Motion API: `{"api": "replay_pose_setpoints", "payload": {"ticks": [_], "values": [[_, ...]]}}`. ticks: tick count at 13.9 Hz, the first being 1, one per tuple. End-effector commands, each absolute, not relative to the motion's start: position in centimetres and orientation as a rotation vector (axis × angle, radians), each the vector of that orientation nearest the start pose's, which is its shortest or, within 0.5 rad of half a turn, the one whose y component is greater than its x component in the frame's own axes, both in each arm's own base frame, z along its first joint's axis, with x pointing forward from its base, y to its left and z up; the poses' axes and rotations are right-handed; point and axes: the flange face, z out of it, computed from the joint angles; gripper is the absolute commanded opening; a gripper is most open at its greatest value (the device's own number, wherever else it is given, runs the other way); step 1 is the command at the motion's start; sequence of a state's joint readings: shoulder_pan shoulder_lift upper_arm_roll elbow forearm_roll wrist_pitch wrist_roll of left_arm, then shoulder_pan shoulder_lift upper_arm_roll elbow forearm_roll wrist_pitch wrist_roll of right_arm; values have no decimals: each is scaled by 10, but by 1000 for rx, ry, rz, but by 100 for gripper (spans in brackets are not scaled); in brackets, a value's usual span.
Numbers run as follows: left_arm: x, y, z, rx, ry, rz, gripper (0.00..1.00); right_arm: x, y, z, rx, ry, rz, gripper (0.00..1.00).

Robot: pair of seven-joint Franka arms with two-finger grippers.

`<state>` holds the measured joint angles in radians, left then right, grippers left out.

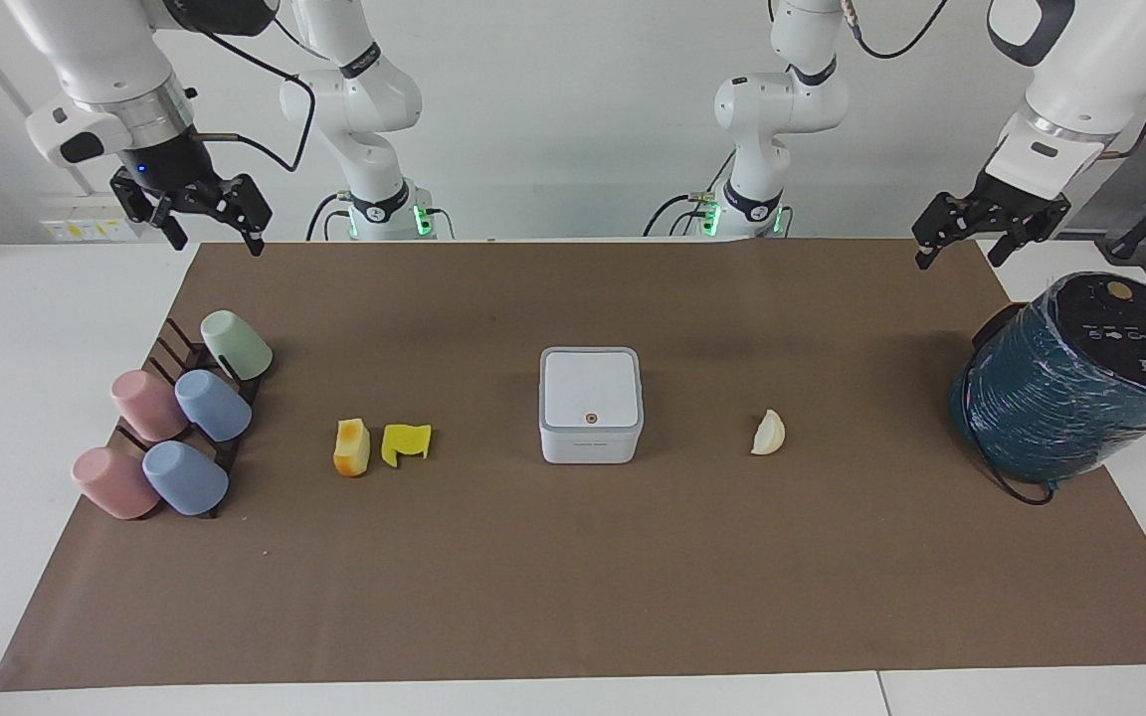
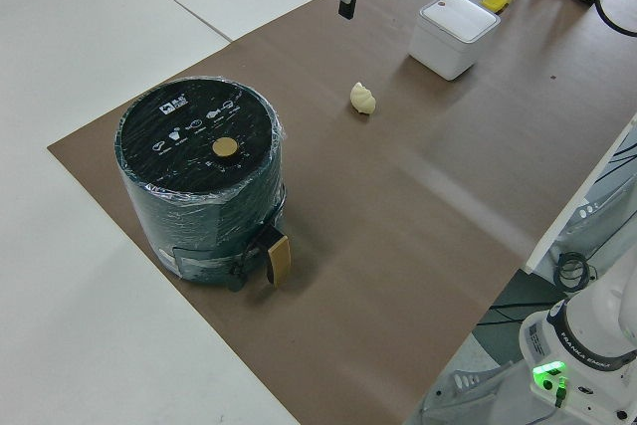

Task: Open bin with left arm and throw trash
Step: 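Reach the left gripper toward the white bin lid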

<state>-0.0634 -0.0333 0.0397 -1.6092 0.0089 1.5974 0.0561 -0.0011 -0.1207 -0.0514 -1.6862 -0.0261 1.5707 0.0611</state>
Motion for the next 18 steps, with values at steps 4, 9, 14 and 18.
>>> {"api": "replay_pose_setpoints", "payload": {"ticks": [4, 9, 14, 18], "values": [[526, -125, 573, -3146, 168, -149, 100, 517, -17, 640, -3167, 103, -68, 100], [544, -239, 521, -3203, 13, -322, 100, 513, -20, 634, -3149, 120, -29, 100], [527, -335, 488, -3270, 53, -439, 23, 547, -11, 582, -3097, 101, -160, 100], [507, -374, 473, -3314, 145, -474, 0, 595, -5, 486, -3092, 25, -151, 100]]}}
